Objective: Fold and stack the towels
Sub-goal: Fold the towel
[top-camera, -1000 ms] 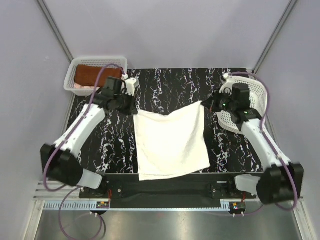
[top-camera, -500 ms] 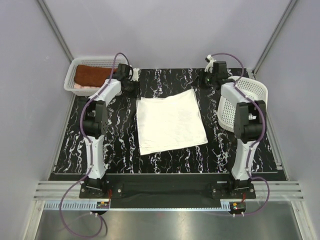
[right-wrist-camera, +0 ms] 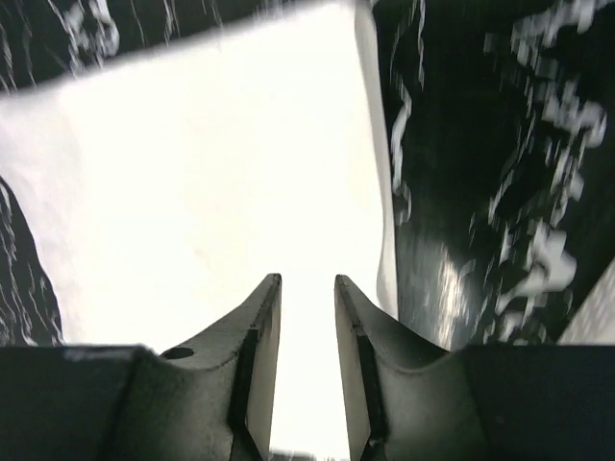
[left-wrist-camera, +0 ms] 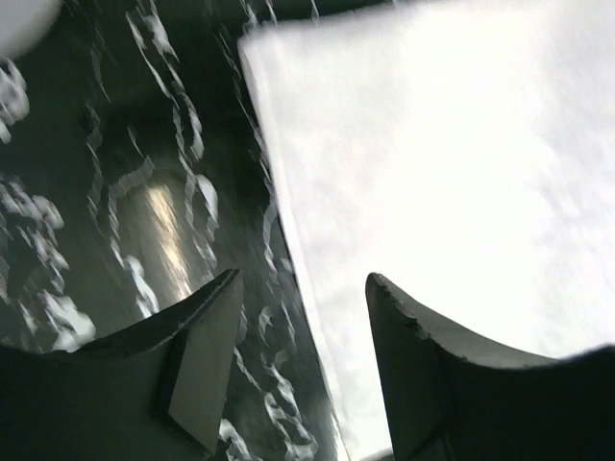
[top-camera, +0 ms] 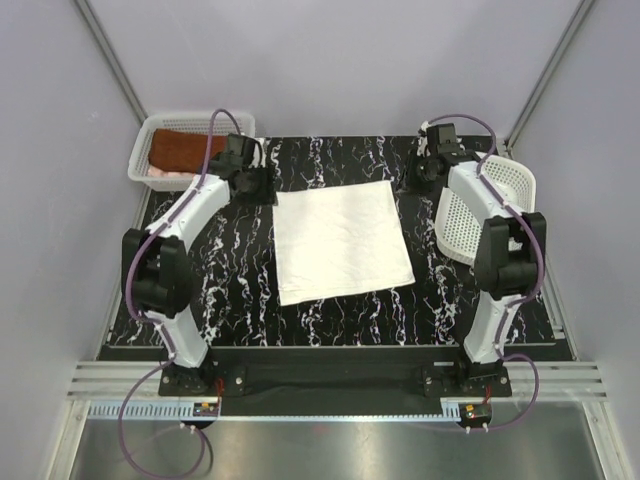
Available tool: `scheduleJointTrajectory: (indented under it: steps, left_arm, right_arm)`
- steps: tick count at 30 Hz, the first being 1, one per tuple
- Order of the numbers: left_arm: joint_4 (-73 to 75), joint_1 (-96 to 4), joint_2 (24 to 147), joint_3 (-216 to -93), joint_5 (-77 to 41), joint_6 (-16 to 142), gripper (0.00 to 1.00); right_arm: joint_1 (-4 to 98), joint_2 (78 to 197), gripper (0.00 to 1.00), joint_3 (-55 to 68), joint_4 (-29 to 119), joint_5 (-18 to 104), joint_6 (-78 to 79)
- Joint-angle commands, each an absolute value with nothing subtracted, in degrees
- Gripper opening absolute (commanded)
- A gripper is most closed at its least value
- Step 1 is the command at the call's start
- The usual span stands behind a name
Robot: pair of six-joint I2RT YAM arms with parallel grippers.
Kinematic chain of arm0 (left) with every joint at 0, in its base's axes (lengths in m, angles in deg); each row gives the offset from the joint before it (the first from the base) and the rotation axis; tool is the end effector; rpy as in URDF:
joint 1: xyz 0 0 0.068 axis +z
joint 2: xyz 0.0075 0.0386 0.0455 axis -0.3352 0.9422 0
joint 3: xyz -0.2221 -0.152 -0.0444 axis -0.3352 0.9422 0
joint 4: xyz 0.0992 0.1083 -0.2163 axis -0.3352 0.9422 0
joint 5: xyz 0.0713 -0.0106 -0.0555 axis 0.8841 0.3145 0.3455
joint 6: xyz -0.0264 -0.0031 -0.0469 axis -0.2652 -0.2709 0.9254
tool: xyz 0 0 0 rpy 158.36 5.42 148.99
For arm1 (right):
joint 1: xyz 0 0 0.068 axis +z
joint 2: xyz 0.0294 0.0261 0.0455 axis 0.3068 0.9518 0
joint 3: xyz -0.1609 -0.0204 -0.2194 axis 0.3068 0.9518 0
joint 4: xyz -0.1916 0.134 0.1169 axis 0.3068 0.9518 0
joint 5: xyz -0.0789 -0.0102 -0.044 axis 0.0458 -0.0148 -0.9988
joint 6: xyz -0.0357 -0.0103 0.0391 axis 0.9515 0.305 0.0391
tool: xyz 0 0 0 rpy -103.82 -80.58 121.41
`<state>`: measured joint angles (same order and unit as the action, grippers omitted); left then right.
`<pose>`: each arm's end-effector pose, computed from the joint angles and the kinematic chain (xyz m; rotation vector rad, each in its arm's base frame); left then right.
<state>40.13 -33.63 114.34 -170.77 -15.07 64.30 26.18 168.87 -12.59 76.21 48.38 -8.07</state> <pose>0.3910 -0.1013 0.2694 0.0623 2.5256 -0.3130 0.4378 0.0718 0.2570 0.0559 2.4623 0.4566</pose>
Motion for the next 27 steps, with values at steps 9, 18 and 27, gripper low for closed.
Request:
scheduleJointTrajectory:
  steps: [9, 18, 27]
  left_arm:
    - [37.0, -46.9, 98.9, -142.9, -5.1, 81.2, 0.58]
    - [31.0, -50.3, 96.3, -131.3, -3.4, 86.8, 0.55]
    - [35.3, -50.3, 97.0, -133.4, 2.3, 85.5, 0.43]
  right_arm:
    - [36.6, 150.4, 0.35, 12.0, 83.2, 39.0, -14.7]
    - [39.8, 141.5, 0.35, 21.5, 82.5, 36.9, -19.0]
    - [39.8, 138.8, 0.36, 26.6, 80.2, 29.7, -24.2]
